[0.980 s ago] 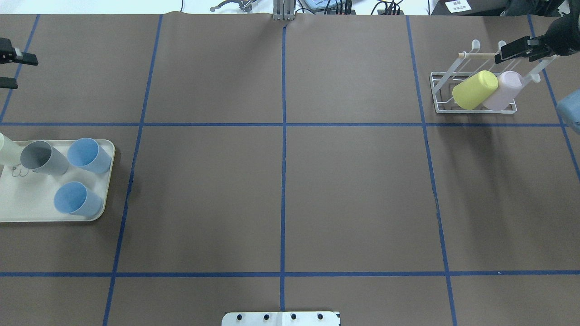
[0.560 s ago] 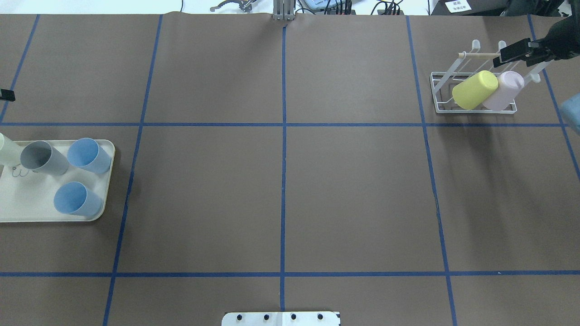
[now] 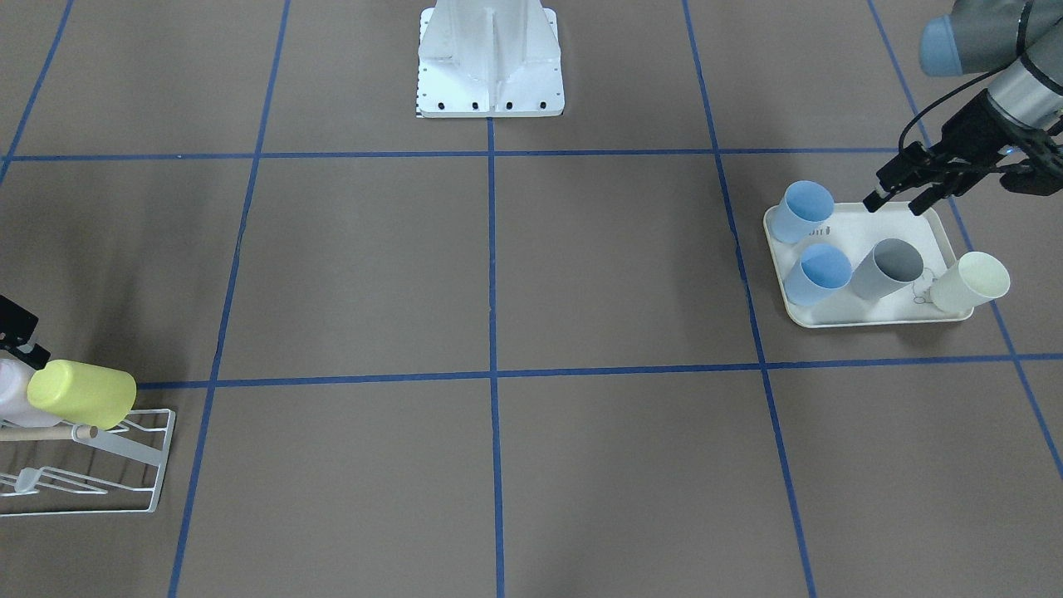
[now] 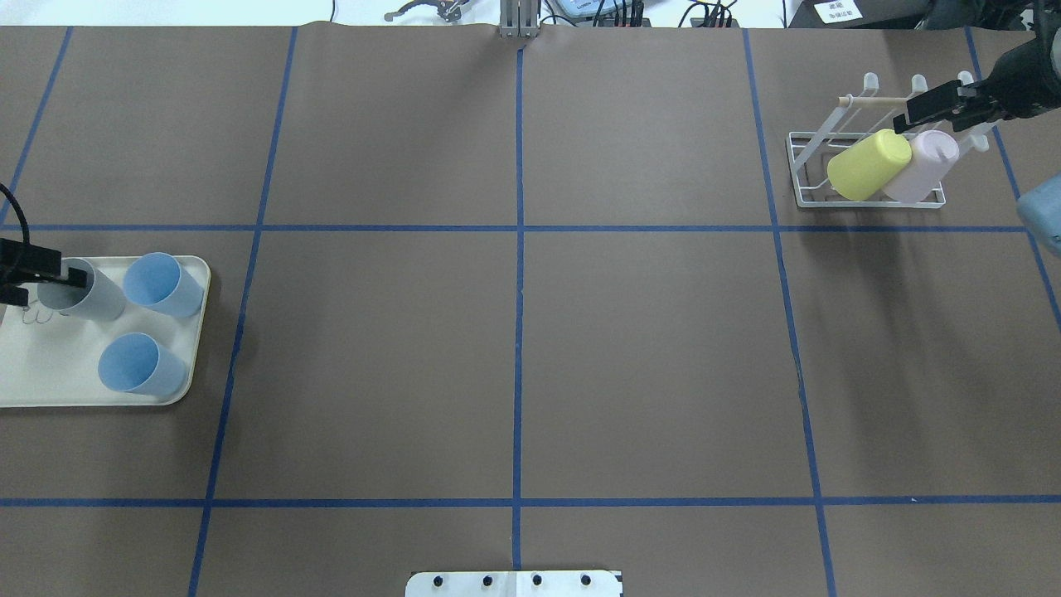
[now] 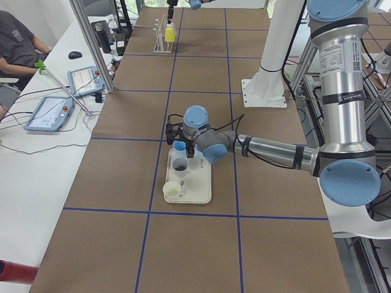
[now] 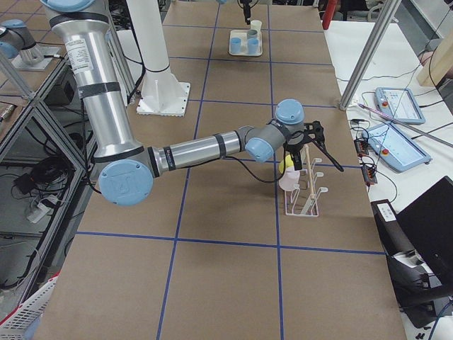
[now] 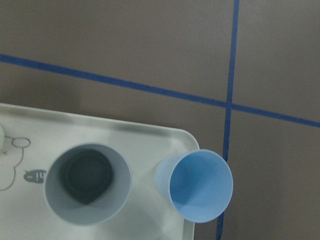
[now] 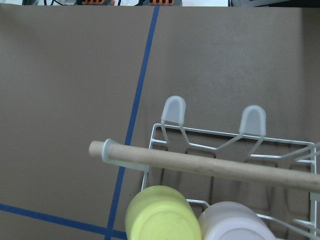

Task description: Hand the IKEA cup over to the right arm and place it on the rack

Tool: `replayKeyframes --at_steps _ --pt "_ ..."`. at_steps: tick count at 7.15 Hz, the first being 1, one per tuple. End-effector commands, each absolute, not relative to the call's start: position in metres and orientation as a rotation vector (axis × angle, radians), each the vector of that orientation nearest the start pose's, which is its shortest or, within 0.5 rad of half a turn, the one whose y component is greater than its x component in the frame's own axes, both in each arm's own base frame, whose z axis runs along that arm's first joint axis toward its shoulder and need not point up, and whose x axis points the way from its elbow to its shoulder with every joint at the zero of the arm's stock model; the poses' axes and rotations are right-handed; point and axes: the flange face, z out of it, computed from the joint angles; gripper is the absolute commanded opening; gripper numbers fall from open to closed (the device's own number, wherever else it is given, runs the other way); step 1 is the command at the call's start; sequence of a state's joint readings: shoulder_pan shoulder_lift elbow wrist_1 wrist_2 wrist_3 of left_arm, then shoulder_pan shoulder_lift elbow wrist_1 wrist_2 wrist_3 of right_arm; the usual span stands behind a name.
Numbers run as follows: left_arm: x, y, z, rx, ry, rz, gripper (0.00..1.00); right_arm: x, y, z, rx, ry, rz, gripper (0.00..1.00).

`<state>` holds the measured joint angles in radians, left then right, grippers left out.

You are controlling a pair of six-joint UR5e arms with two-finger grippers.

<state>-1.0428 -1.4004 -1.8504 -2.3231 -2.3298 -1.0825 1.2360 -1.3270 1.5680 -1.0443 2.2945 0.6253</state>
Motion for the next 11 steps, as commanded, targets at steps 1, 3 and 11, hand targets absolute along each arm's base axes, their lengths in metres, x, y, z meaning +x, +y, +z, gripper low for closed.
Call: replayKeyframes --at_steps 1,3,11 --pt "0.200 -0.369 0.552 0.034 0.930 -0.140 1.00 -0.139 -0.592 0.470 0.325 -0.946 -0.016 0.99" --pt "0.202 -0.364 0.557 0.031 0.912 -0.140 1.00 -0.139 -0.592 0.471 0.322 -0.946 -0.017 0.99" --pt "0.253 -0.354 0.527 -0.046 0.935 -0.149 0.00 -0.142 -0.591 0.470 0.321 -0.947 -0.020 0.99"
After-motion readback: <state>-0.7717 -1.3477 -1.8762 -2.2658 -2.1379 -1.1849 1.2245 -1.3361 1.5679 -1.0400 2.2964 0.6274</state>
